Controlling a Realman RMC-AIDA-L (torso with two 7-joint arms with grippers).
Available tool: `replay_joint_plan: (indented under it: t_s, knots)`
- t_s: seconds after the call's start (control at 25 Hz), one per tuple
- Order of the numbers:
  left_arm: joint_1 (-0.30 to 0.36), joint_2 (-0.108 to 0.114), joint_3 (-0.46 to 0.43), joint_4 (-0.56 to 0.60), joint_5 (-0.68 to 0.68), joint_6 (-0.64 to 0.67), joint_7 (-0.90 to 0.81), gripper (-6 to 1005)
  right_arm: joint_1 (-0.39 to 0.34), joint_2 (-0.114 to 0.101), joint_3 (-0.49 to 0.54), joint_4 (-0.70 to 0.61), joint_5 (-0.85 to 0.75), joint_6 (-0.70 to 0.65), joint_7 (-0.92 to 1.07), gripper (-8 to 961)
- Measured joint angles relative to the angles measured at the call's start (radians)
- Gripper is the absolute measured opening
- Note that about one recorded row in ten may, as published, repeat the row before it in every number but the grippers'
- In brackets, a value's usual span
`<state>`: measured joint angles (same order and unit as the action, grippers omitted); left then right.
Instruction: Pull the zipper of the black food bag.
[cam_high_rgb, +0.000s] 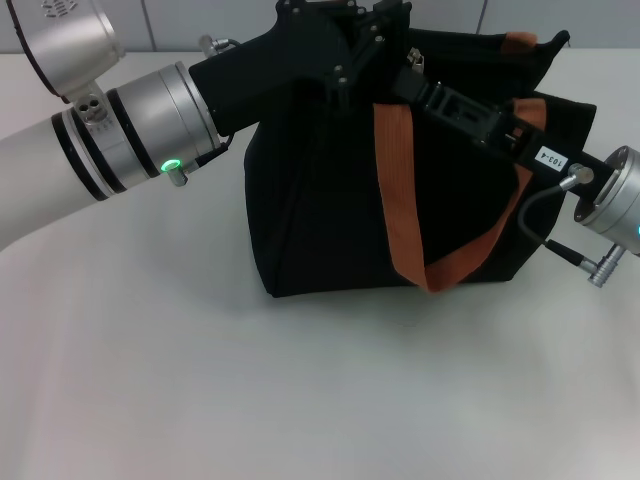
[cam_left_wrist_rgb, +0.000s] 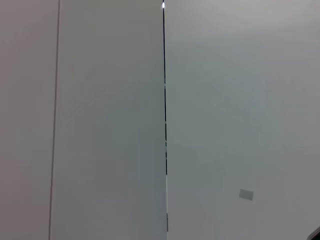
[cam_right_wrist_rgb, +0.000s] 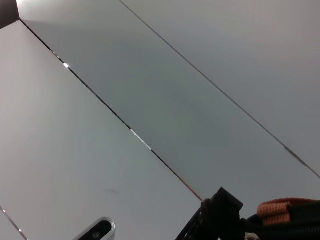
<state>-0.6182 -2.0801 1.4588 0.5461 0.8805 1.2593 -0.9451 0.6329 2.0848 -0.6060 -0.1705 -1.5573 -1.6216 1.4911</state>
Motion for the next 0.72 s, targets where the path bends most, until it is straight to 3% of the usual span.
replay_joint_plan:
  t_s: [0.64, 0.72]
  knots:
    - [0.000, 0.000, 0.000, 0.000, 0.000, 0.000, 0.001, 30, -0.003, 0.001, 0.007, 0.012, 0.018, 0.023, -0.004, 133]
    - [0.000, 0.000, 0.000, 0.000, 0.000, 0.000, 0.007, 30, -0.001, 0.001, 0.005, 0.009, 0.014, 0.018, -0.015, 79]
